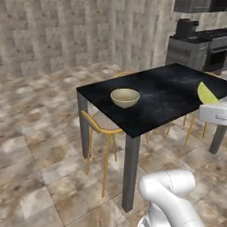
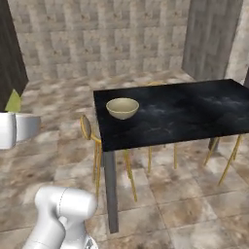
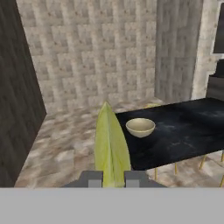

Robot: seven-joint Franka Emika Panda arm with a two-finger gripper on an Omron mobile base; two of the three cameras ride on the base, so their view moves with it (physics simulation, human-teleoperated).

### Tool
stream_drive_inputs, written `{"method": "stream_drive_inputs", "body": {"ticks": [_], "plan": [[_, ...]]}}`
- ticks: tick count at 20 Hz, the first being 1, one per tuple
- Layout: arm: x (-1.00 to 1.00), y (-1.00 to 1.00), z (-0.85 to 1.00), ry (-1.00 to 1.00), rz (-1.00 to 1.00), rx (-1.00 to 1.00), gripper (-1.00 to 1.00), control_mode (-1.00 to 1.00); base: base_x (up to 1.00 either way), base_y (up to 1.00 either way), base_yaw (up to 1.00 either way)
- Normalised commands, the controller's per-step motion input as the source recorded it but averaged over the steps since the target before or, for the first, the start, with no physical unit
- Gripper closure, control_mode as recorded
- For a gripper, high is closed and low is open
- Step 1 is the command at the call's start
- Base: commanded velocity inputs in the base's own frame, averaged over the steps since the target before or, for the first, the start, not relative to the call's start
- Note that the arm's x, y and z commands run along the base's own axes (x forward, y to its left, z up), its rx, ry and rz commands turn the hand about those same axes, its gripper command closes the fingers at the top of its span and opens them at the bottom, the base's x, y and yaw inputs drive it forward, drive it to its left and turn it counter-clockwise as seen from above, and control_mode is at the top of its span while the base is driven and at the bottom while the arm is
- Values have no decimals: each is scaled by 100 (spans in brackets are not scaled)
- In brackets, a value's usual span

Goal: There is a bowl on the dining counter. Grab a lemon wedge from the fridge and place it in the bowl. Then get the liquor bottle and glass cup from the cabinet and place them next to the bowl.

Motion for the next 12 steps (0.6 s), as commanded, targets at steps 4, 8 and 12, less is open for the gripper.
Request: {"method": "stream_drive_inputs", "body": {"ticks": [4, 8, 12], "plan": [[0, 0, 0, 0, 0, 0, 100, 100, 3, 96, -49], [0, 0, 0, 0, 0, 0, 100, 100, 7, 94, -51], [0, 0, 0, 0, 0, 0, 100, 100, 10, 93, -52]]}}
